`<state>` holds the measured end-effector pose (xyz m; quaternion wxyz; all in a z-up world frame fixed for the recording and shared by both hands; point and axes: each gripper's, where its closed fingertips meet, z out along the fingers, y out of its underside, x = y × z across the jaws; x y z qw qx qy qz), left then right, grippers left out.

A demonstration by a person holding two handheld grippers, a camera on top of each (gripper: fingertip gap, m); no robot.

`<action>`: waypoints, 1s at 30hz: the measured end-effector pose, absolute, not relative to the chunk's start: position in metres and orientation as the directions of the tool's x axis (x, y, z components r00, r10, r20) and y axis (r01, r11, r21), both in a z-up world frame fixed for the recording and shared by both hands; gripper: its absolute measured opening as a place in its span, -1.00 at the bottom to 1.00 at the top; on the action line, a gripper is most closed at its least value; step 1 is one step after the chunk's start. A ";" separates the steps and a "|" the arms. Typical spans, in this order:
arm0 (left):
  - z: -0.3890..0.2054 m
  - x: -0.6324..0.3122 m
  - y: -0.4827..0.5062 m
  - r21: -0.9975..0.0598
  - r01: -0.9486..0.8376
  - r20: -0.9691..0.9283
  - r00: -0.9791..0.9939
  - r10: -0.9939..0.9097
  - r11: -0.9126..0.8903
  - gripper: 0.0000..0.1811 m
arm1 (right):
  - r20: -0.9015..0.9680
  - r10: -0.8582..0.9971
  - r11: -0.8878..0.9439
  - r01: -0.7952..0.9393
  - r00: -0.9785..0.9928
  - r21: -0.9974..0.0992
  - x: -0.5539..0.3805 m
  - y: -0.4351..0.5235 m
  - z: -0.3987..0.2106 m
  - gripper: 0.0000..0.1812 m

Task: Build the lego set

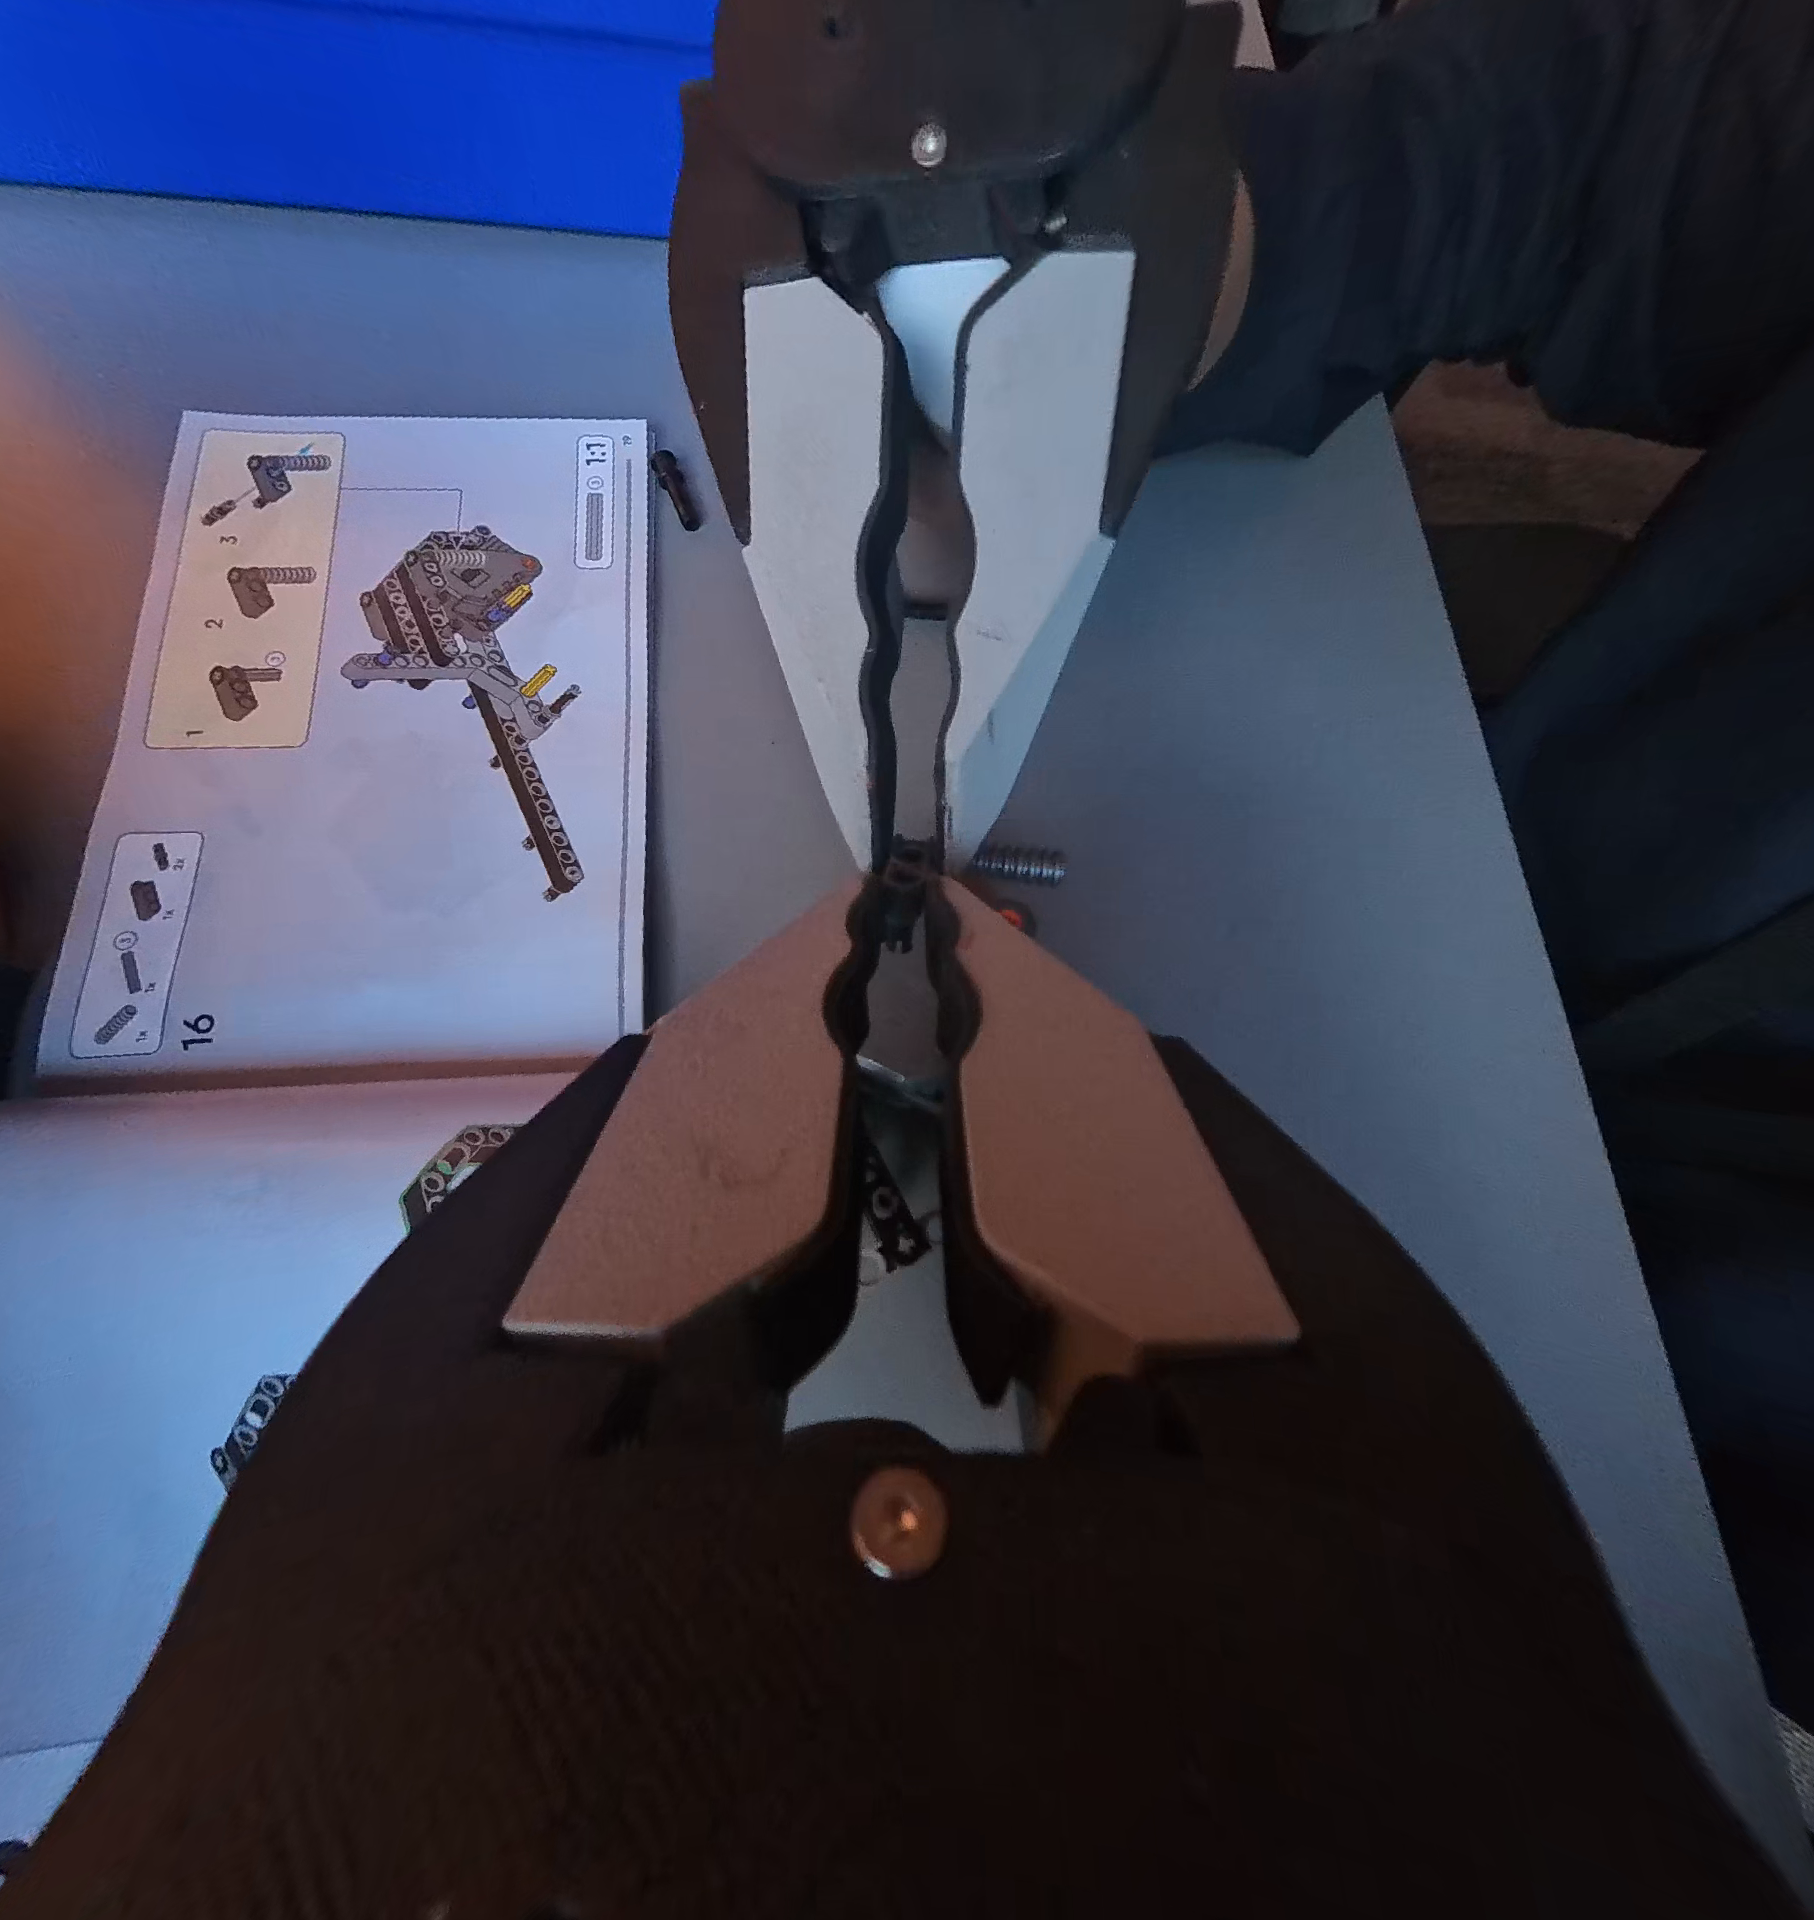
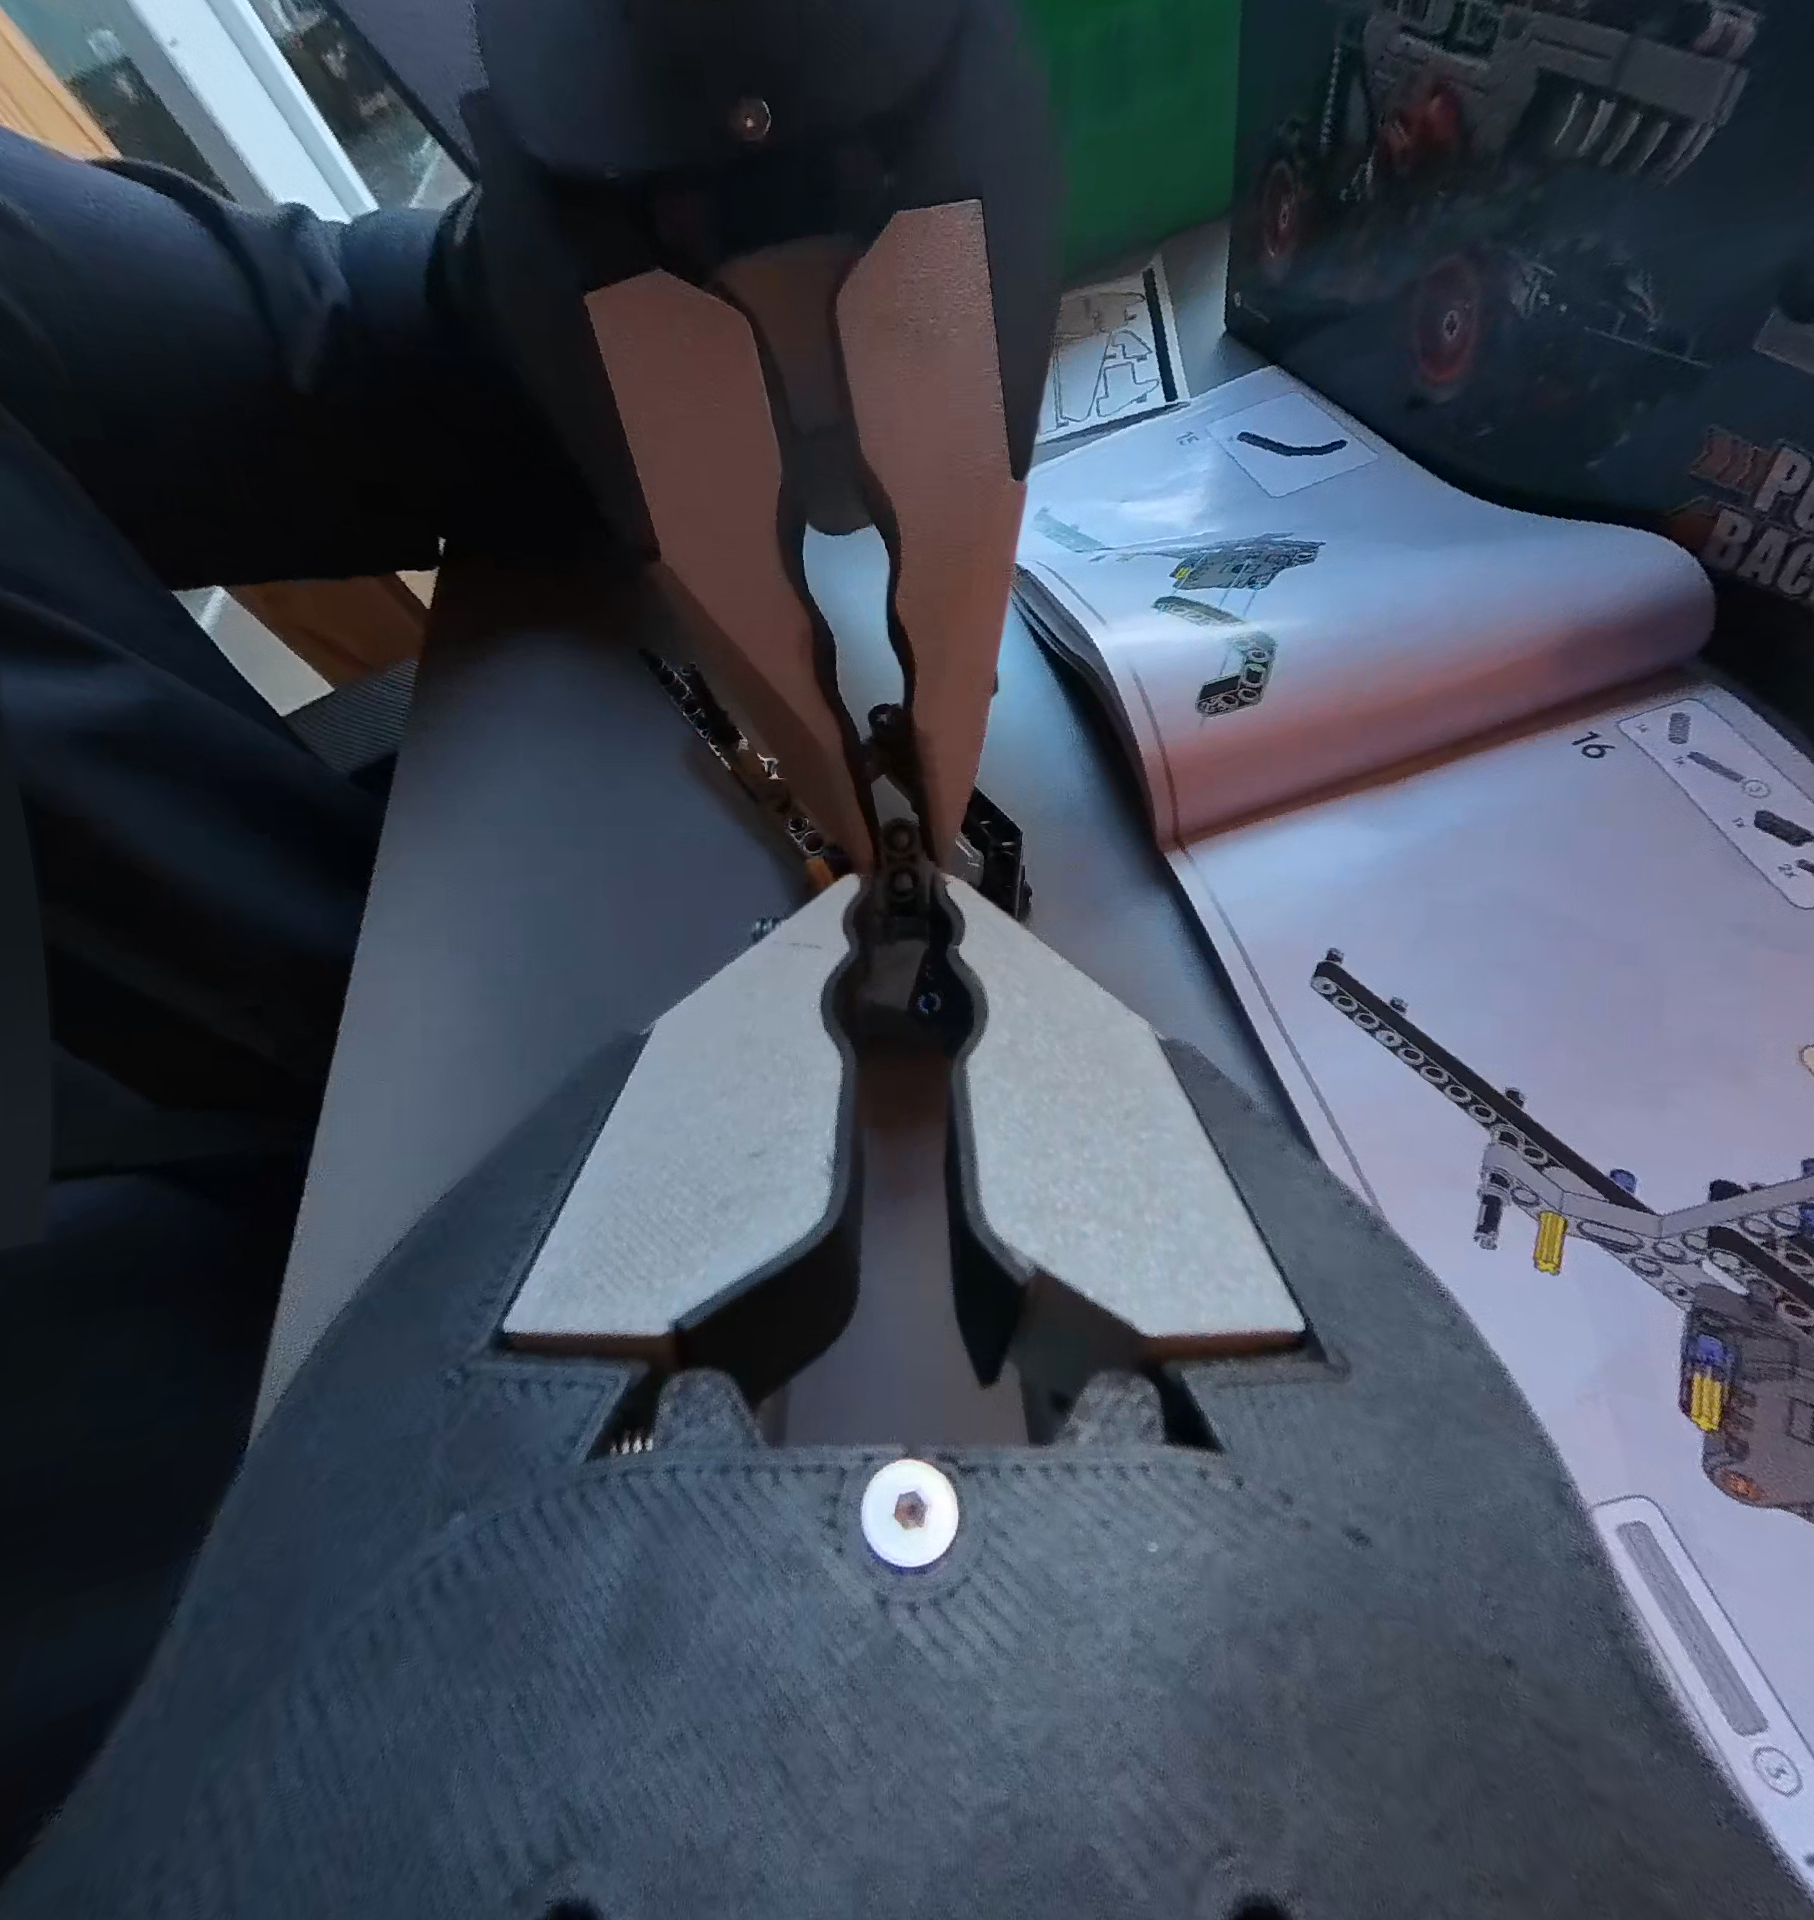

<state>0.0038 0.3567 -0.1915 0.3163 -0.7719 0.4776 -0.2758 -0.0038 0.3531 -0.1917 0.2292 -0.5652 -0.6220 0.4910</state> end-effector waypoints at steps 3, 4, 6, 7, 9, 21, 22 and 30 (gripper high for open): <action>-0.191 0.004 0.358 -0.757 -0.555 0.125 0.395 -0.910 -0.345 -0.94 | -0.255 0.933 -0.110 0.475 -0.252 -0.873 -0.004 0.354 -0.191 -0.92; -0.190 0.004 0.358 -0.759 -0.552 0.125 0.396 -0.909 -0.345 -0.94 | -0.255 0.934 -0.111 0.474 -0.252 -0.874 -0.004 0.354 -0.191 -0.92; -0.189 0.004 0.359 -0.763 -0.545 0.129 0.397 -0.909 -0.346 -0.94 | -0.257 0.933 -0.115 0.470 -0.252 -0.875 -0.004 0.355 -0.190 -0.93; -0.189 0.004 0.359 -0.765 -0.542 0.134 0.396 -0.908 -0.349 -0.93 | -0.259 0.932 -0.116 0.469 -0.253 -0.876 -0.004 0.354 -0.189 -0.93; -0.189 0.005 0.357 -0.765 -0.535 0.154 0.388 -0.909 -0.358 -0.93 | -0.267 0.928 -0.118 0.473 -0.261 -0.873 -0.003 0.353 -0.189 -0.93; -0.190 0.004 0.360 -0.766 -0.511 0.191 0.398 -0.897 -0.389 -0.95 | -0.340 0.905 -0.199 0.450 -0.257 -0.871 -0.002 0.358 -0.182 -0.94; -0.191 0.004 0.361 -0.766 -0.518 0.177 0.398 -0.900 -0.380 -0.96 | -0.336 0.906 -0.195 0.451 -0.256 -0.871 -0.002 0.358 -0.183 -0.94; -0.181 -0.004 0.362 -0.766 -0.539 0.135 0.396 -0.908 -0.350 -0.88 | -0.298 0.924 -0.171 0.435 -0.241 -0.884 0.000 0.364 -0.179 -0.94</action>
